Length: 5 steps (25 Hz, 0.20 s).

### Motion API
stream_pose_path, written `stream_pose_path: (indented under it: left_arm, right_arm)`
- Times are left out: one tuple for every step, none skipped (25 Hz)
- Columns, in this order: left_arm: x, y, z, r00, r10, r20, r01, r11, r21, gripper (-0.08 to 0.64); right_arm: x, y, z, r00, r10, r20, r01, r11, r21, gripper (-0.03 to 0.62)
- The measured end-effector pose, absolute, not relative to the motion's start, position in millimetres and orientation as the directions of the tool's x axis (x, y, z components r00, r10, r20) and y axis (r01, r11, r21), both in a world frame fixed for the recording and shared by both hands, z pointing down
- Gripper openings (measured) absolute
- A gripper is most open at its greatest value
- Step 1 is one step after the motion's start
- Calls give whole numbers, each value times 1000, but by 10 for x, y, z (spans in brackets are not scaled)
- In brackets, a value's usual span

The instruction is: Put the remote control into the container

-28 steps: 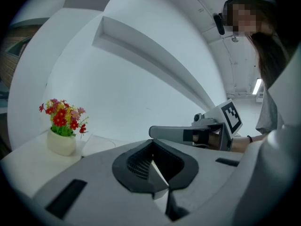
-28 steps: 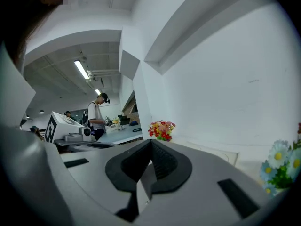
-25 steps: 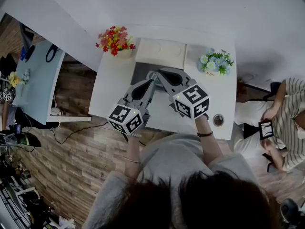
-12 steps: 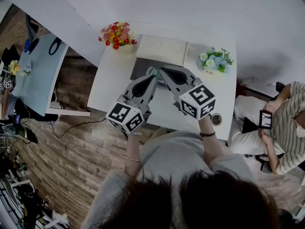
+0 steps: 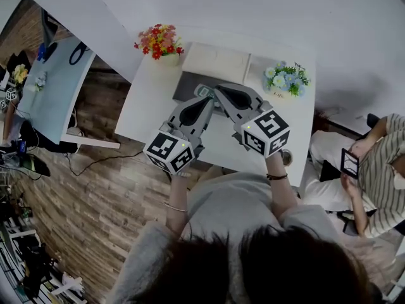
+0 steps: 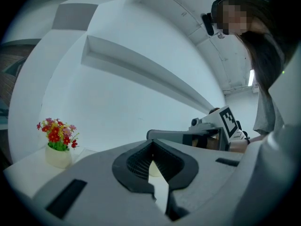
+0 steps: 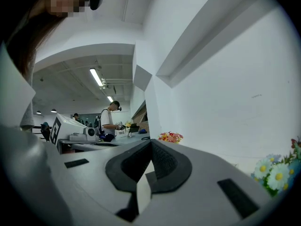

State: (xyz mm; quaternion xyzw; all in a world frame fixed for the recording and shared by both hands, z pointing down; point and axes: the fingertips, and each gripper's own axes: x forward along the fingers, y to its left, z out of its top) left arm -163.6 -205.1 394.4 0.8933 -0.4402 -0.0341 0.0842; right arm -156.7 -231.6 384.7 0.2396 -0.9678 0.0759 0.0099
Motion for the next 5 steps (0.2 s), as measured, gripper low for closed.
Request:
stream_pose_path:
  left_arm:
    - [-1620,-2045,3947,610,-793,14,-781,-598,179,3]
    - [-1606,-2040,3950,609,-793,15,-782,-597,178,3]
    - [-1594,-2037,3953,607,-794,17,-784,-596,176,3]
    - [-1583,-2034,3957,606,-795,19,-785,-594,175,3]
    - [-1572,-2030,3962,604,-797,21,-787,-592,173,3]
  right_arm:
    - [-1548,-2314,3850,-885,-462,55,-465,874,-143,-2]
    - [-1530,-2313,3855,-885,-462,54,-464,874,-143,-2]
    - [-1513,-2312,3860,-886,-461,54,-464,874,-143,-2]
    - [-1498,-2312,3866,-886,-461,54,-463,875,-143,-2]
    - [-1483,-2311,3873,-886,-460,54,-463,875,-143,-2]
